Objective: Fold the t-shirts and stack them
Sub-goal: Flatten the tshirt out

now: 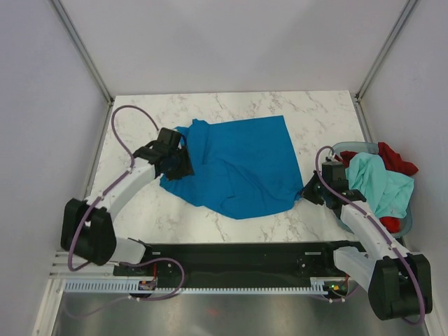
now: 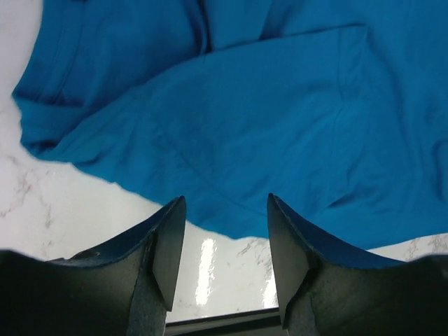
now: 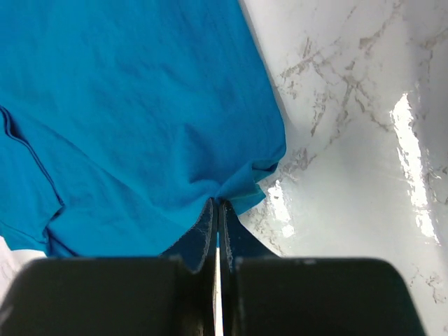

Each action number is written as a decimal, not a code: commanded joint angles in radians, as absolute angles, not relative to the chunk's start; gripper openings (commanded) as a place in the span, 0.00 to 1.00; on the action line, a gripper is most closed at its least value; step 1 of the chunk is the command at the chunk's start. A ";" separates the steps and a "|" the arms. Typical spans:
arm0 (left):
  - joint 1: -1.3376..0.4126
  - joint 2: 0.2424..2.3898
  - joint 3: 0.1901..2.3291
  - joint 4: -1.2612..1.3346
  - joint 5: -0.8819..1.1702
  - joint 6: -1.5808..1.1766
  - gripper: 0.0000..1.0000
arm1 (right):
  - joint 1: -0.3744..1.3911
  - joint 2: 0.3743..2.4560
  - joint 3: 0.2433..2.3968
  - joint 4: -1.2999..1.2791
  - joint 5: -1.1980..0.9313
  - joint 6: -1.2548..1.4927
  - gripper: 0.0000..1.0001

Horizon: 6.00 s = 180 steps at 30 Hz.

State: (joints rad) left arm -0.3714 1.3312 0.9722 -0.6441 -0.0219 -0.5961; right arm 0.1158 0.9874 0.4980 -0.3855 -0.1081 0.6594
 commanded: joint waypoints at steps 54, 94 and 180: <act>-0.589 1.993 1.631 -0.656 -0.244 -0.565 0.02 | 0.121 1.063 0.525 -0.284 -0.092 0.614 0.00; -0.342 0.825 0.899 -1.035 -0.545 -0.851 0.02 | 0.201 1.159 0.658 -0.427 0.100 0.789 0.40; -0.212 0.947 1.153 -0.627 -0.204 -0.684 0.02 | 0.166 1.206 1.187 -0.719 0.388 0.879 0.00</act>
State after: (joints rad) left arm -0.2111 1.0622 1.0248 -0.6357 -0.2100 -0.7177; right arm 0.1661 1.4048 1.0267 -0.6296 0.3393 0.9756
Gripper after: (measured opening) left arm 0.029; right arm 0.007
